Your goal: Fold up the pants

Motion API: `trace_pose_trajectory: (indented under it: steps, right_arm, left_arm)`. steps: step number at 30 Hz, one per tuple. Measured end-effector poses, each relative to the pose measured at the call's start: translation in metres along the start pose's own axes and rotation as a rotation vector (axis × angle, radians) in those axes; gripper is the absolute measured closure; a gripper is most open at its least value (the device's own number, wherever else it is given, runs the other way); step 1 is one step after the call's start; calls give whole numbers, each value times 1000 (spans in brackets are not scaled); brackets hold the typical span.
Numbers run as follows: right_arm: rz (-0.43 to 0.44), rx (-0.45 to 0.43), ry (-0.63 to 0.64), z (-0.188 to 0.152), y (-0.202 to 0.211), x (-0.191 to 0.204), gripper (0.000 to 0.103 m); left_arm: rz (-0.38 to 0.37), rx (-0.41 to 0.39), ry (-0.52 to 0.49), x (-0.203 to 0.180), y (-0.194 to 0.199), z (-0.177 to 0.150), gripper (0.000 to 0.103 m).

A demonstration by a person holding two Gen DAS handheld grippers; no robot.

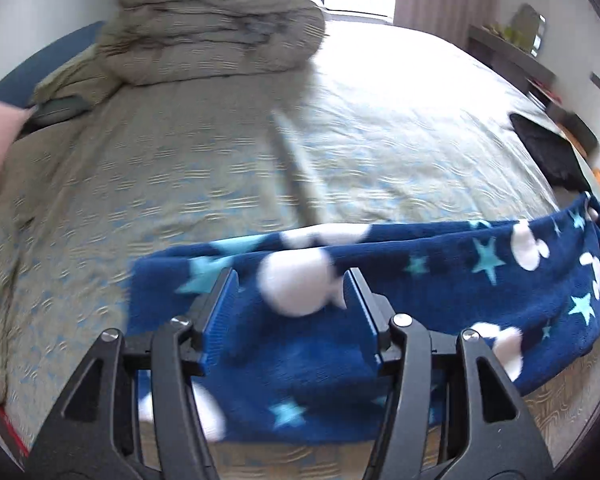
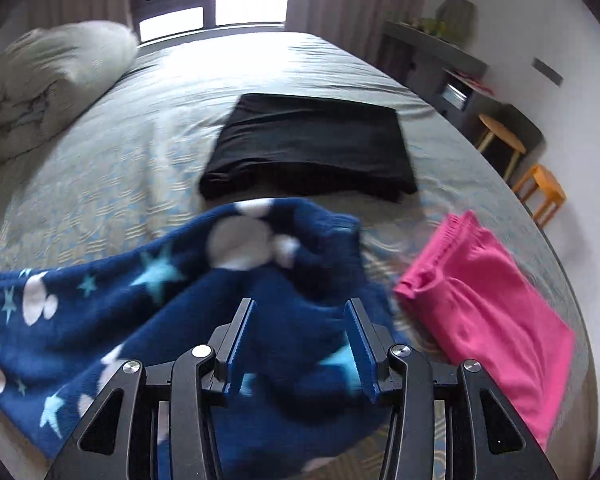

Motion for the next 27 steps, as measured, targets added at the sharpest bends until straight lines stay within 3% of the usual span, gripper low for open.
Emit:
trace_pose_trajectory:
  steps: [3, 8, 9, 11, 12, 13, 14, 19, 23, 27]
  right_arm:
    - [7, -3, -71, 0, -11, -35, 47]
    - [111, 22, -40, 3, -34, -32, 33]
    - [118, 32, -26, 2, -39, -29, 30]
    - [122, 57, -11, 1, -53, -26, 31]
    - [119, 69, -17, 0, -61, -25, 34]
    - [117, 73, -29, -1, -65, -25, 68]
    - [129, 80, -42, -2, -68, -25, 89]
    - [55, -44, -42, -12, -27, -39, 90]
    - [75, 18, -167, -23, -31, -78, 90]
    - [45, 107, -129, -34, -48, -72, 85]
  left_arm:
    - [-50, 66, -46, -43, -30, 8, 47]
    - [-85, 128, -165, -102, -58, 9, 45]
    - [-85, 135, -187, -109, -61, 7, 44]
    - [-88, 145, -231, -125, -69, 7, 31]
    - [-88, 147, -248, -129, -71, 6, 29]
    - [-85, 148, -266, -133, -73, 5, 29]
    - [-84, 154, -288, -138, -76, 5, 29]
    - [-90, 164, -376, -157, -83, 3, 29]
    - [-115, 175, -406, -170, -91, 5, 29]
    - [-101, 179, -408, -174, -100, 7, 28]
Point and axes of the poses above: each gripper's, at about its wrist camera, not at the fingertips, and y roughly against the way its jaws point, x to its left, z to its top, the point moved 2 cm from there along -y, roughly the way its jaws point, and after that the axes turned 8 degrees about -x, right-handed, at the moved point
